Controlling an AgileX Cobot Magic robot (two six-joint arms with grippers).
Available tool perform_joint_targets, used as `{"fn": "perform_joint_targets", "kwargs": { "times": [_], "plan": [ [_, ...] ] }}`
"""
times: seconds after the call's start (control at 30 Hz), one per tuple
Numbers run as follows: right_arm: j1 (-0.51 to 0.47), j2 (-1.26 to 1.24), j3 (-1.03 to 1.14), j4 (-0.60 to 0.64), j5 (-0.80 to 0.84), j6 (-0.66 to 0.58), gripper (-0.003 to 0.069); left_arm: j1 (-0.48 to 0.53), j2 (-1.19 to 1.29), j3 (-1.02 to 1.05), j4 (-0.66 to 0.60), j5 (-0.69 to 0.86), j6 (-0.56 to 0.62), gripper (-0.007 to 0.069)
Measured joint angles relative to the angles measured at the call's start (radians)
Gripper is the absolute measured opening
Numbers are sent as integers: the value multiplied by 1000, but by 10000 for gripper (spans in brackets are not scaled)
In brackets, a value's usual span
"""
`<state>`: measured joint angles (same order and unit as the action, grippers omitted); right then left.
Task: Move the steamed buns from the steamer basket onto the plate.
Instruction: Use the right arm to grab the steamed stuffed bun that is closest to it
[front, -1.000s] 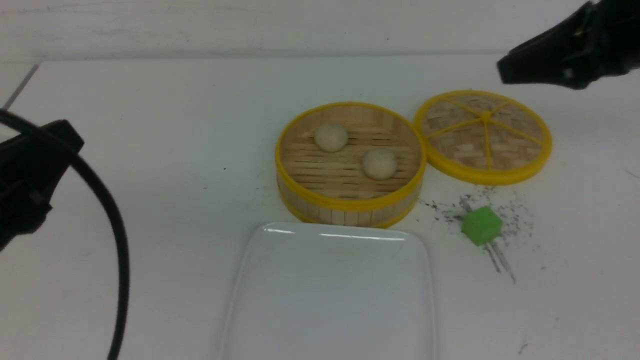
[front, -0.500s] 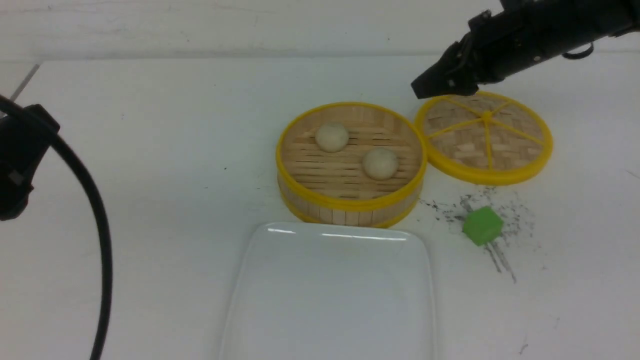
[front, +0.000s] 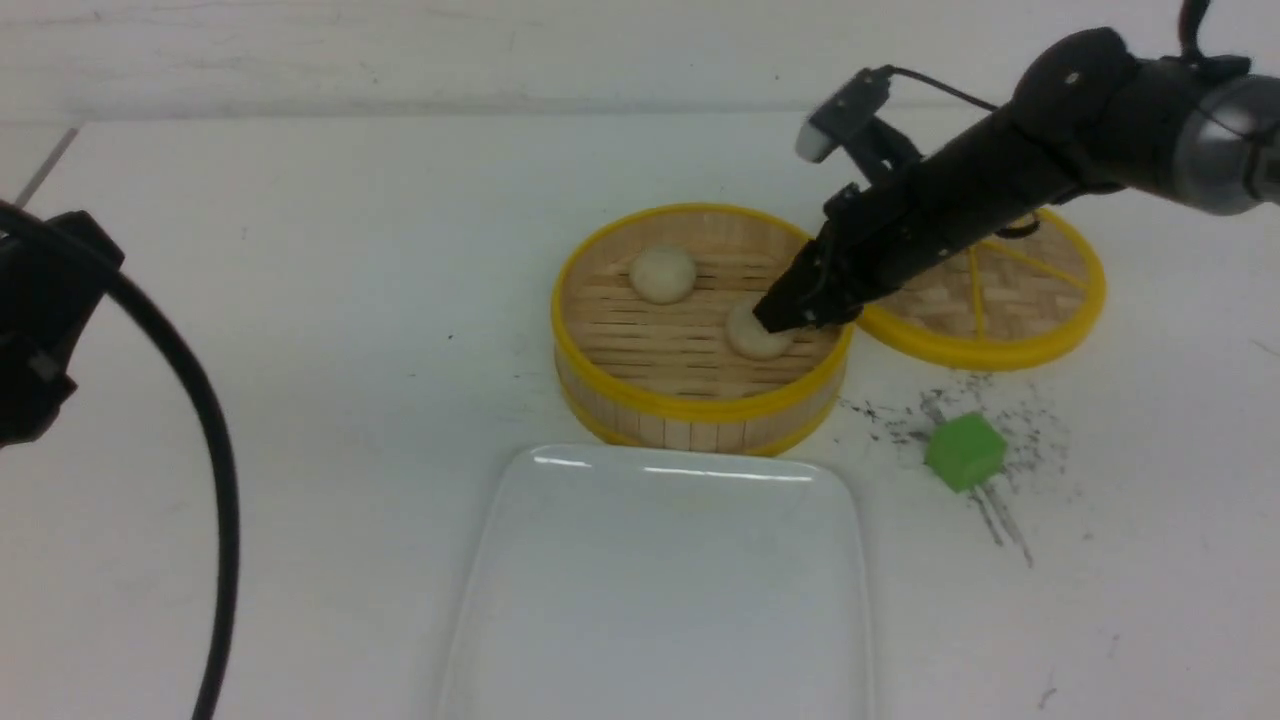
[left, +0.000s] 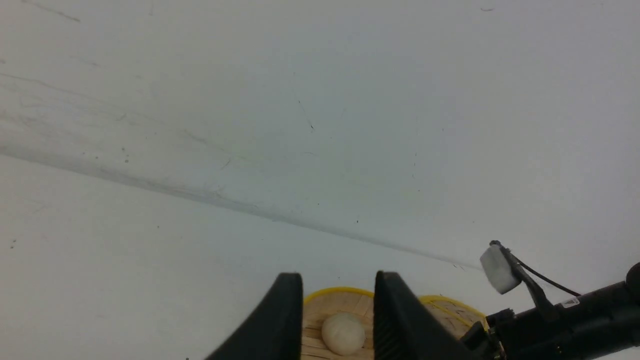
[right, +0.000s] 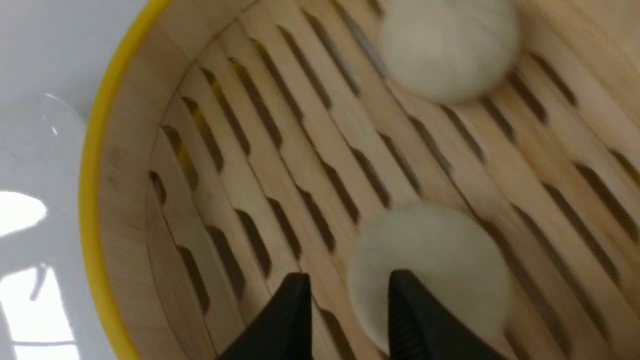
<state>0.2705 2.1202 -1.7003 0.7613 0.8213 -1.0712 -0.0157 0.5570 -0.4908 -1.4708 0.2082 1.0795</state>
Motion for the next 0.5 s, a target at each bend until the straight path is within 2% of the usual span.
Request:
{"fn": "perform_joint_targets", "kwargs": {
  "times": [0.13, 0.5],
  "plan": [
    [32, 0, 0, -64, -64, 37, 240, 0, 0, 0, 0, -5, 3, 237],
    [27, 2, 0, -101, -95, 64, 241, 0, 0, 0, 0, 2, 3, 237]
  ]
}}
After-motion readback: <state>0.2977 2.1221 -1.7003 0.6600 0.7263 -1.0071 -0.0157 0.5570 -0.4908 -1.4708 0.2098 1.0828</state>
